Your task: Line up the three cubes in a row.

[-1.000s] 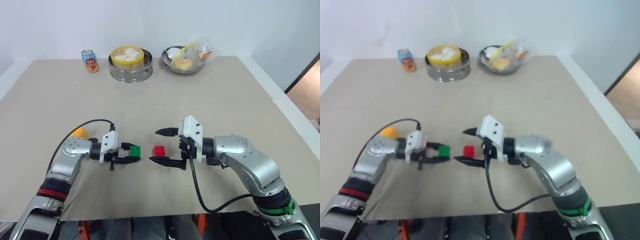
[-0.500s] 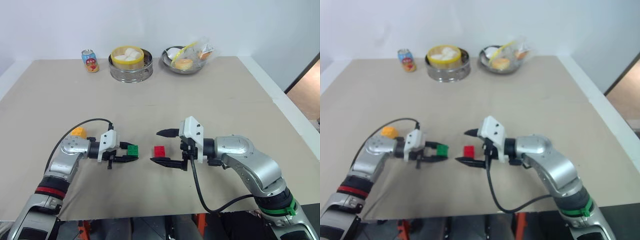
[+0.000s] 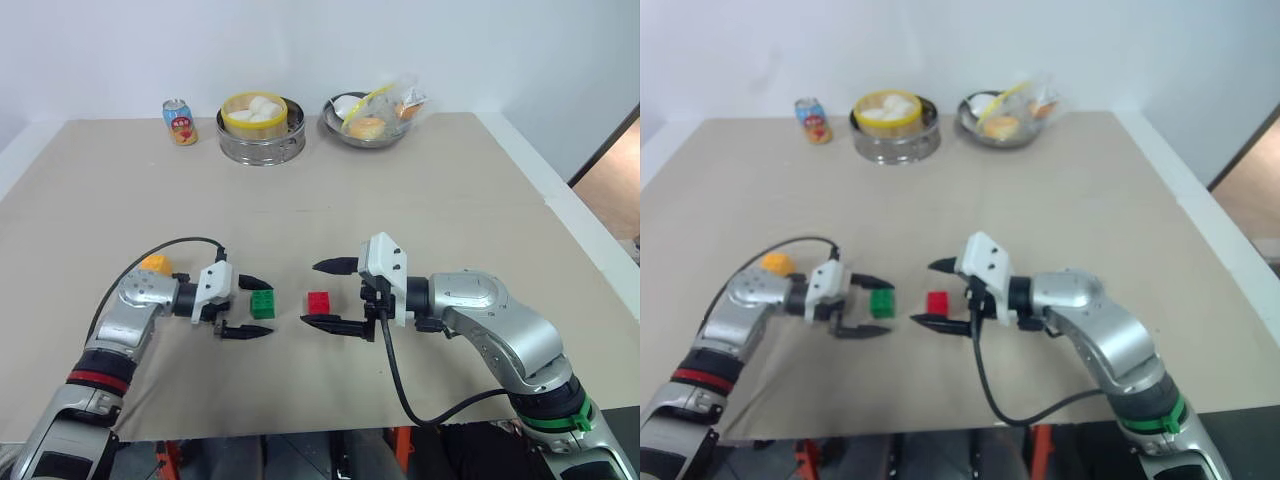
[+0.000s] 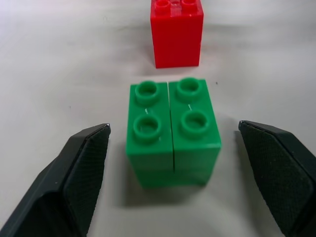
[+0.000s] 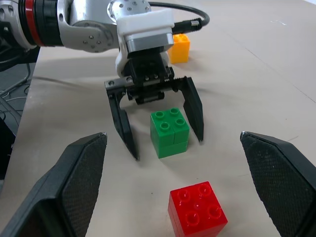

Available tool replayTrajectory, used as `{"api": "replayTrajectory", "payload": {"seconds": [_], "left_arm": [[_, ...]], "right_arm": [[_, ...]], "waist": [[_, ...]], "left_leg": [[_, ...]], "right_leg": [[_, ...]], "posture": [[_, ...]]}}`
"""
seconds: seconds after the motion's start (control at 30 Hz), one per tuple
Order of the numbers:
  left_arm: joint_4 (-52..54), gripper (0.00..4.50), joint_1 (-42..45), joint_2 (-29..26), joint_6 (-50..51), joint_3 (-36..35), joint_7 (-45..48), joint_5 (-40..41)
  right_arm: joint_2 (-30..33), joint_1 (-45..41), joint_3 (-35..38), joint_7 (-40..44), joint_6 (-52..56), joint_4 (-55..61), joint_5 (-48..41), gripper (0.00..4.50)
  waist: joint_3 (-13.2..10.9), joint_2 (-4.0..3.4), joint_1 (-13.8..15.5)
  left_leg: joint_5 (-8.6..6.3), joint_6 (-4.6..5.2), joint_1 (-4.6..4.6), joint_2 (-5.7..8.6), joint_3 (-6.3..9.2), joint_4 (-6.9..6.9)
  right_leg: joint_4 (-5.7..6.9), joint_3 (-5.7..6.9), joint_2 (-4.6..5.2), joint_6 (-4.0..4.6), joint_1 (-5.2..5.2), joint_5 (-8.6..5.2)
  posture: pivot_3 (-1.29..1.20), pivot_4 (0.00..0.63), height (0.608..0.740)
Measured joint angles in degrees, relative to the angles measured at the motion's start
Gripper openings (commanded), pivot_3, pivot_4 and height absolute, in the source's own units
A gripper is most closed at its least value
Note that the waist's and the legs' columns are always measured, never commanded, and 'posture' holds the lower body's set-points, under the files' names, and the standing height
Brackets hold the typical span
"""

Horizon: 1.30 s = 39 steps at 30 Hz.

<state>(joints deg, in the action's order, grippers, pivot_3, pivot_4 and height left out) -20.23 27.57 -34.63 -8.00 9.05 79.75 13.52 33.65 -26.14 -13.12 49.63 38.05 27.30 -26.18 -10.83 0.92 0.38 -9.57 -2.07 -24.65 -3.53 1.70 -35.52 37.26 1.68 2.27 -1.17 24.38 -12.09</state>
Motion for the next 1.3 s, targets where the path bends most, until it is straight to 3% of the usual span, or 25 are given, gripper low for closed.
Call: {"api": "replayTrajectory", "payload": {"seconds": [0.2, 0.43, 0.6, 0.73, 1.0, 1.3], "left_arm": [[10.5, 4.28, -6.4, -4.2, 6.2, -5.2, -3.2, 3.7], [27.0, 4.28, -19.6, -4.9, 18.3, -16.6, -16.7, 9.7], [33.3, 4.28, -24.1, -2.2, 24.7, -26.6, -30.1, 12.8], [37.6, 4.28, -26.0, 3.2, 25.9, -31.1, -42.5, 11.8], [39.6, 4.28, -27.9, 15.3, 27.2, -30.7, -62.1, 5.5], [34.8, 4.28, -23.4, 16.0, 27.3, -28.7, -66.0, 3.6]], "right_arm": [[-0.4, -0.1, 0.2, 0.0, -0.4, -0.1, -0.1, 4.5], [-0.8, -0.7, 0.6, 0.3, -0.9, -0.8, -0.5, 4.5], [-1.0, -1.9, 0.4, 1.7, -2.6, -3.8, -0.3, 4.5], [-1.6, -3.0, 0.2, 2.8, -4.2, -5.7, 0.3, 4.5], [-3.0, -3.6, -0.5, 4.2, -5.8, -7.2, 1.0, 4.5], [-3.0, -3.5, -0.5, 5.2, -6.2, -7.3, 2.3, 4.5]], "waist": [[0.0, 0.0, -0.2], [0.0, 0.0, -0.2], [0.0, 0.01, 0.0], [0.0, 0.02, 0.0], [0.0, 0.31, 0.0], [0.1, 0.37, 0.0]], "left_leg": [[0.0, 0.0, 0.0, -0.06, -0.03, 0.03], [-0.01, -0.01, 0.05, -0.08, -0.07, 0.04], [0.0, -0.02, 0.09, -0.1, -0.04, 0.03], [0.0, -0.03, 0.1, -0.08, -0.13, 0.02], [0.0, -0.04, 0.13, -0.1, -0.12, 0.0], [0.01, -0.05, 0.16, -0.1, -0.14, -0.01]], "right_leg": [[0.0, -0.02, -0.01, 0.04, 0.02, -0.03], [0.0, -0.03, 0.0, 0.04, 0.02, -0.02], [0.0, 0.02, 0.01, 0.07, -0.01, 0.02], [0.0, -0.05, 0.03, 0.04, -0.03, 0.03], [0.0, -0.13, -0.07, 0.04, -0.05, 0.09], [0.0, -0.13, -0.09, 0.08, -0.05, 0.14]], "posture": [[0.0, 0.15, 0.74], [0.0, 0.15, 0.74], [0.0, 0.15, 0.74], [0.0, 0.15, 0.74], [0.0, 0.15, 0.74], [0.0, 0.15, 0.74]]}}
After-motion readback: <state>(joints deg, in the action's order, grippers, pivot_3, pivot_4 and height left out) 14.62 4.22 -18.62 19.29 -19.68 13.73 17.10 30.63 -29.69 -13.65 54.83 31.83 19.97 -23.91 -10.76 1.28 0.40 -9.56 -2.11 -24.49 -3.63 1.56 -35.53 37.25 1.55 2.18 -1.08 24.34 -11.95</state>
